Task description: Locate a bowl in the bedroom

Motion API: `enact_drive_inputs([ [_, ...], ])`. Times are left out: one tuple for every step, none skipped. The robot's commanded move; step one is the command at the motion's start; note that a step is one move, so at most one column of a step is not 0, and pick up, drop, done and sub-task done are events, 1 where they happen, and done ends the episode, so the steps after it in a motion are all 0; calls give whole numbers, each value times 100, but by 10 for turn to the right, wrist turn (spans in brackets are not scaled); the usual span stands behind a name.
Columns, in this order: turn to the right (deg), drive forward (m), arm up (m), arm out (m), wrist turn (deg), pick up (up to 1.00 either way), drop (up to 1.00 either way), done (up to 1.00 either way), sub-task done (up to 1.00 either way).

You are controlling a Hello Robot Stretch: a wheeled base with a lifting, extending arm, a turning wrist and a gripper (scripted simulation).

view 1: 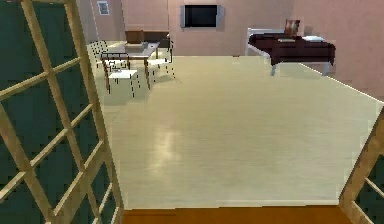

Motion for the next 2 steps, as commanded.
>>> enact_drive_inputs([
  [0,100,0,0,0,0,0,0,0],
  [-60,0,0,0,0,0,0,0,0],
])
